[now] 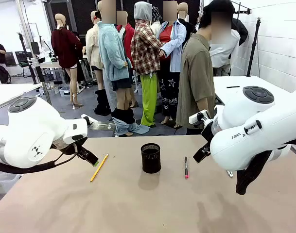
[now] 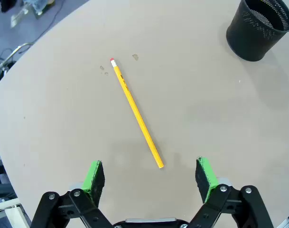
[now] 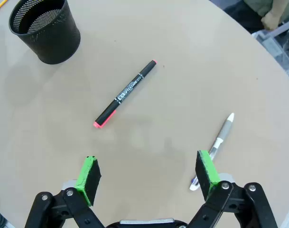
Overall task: Place the pens into the pen holder.
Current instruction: Pick up a writing instrument from the table and place it into the Pen holder.
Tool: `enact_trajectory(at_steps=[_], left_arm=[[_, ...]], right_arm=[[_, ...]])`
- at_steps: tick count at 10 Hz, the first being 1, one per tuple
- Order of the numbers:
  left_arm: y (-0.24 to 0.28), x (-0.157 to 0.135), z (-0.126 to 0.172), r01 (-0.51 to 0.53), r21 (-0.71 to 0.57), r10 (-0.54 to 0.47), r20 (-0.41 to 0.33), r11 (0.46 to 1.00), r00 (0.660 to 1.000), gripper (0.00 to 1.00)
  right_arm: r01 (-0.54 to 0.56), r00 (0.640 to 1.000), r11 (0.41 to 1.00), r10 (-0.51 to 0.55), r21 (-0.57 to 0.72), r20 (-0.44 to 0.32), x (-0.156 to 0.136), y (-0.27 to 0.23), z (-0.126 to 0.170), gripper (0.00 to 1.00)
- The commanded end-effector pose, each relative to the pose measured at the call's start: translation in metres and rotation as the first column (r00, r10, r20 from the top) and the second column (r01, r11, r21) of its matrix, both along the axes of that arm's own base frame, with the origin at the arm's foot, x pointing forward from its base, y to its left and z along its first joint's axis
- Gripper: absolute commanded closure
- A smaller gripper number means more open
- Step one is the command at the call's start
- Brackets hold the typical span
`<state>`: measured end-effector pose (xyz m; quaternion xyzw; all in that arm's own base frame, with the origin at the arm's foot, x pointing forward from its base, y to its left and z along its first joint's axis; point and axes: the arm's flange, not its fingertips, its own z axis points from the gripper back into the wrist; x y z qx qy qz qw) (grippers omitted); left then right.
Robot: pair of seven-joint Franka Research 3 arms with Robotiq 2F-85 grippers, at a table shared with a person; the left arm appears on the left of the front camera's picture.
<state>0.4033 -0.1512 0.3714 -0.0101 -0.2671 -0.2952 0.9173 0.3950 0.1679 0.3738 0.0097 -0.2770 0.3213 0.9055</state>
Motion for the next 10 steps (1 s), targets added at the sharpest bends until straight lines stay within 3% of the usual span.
enact_trajectory(at_steps=[1,7,10], left_arm=[[0.0,0.0,0.0,0.0,0.0,0.0,0.0,1.0,1.0,0.0],[-0.001,0.0,0.0,0.003,0.001,-0.003,0.0,1.0,1.0,0.0],[-0.026,0.053,0.0,-0.03,0.084,0.042,-0.147,0.996,0.988,0.0]], right_arm=[[0.0,1.0,1.0,0.0,0.0,0.0,0.0,0.0,0.0,0.0],[0.0,1.0,1.0,0.0,0.0,0.0,0.0,0.0,0.0,0.0],[0.0,1.0,1.0,0.0,0.0,0.0,0.0,0.0,0.0,0.0]])
